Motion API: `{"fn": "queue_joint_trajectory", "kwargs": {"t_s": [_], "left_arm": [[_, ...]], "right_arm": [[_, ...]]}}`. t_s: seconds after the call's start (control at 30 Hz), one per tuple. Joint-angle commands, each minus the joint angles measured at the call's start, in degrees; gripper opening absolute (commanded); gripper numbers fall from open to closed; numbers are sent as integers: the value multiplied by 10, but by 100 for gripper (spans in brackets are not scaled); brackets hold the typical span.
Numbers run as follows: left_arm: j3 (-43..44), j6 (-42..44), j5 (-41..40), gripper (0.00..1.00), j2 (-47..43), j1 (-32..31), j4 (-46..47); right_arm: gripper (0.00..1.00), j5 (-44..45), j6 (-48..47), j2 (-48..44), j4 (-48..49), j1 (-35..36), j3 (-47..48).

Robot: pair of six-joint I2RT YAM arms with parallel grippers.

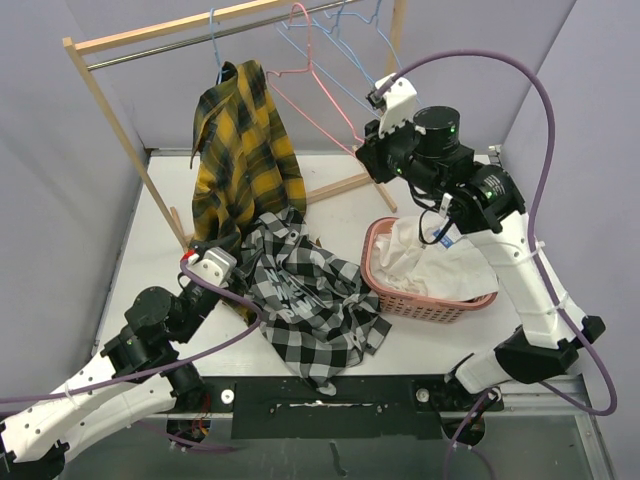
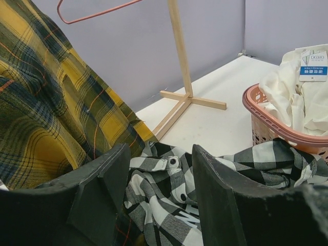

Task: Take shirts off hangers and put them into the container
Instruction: Place the hanger at the clothesline.

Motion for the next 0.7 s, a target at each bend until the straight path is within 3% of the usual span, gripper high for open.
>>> {"fn": "queue_joint_trajectory", "kwargs": {"t_s": [0.0, 0.67], "left_arm": [[6, -12, -5, 49, -2, 3, 19], [4, -12, -5, 49, 2, 4, 20]], "right_arm": [[0, -49, -3, 6, 57, -27, 57], [0, -122, -2, 120, 51, -75, 191]]}}
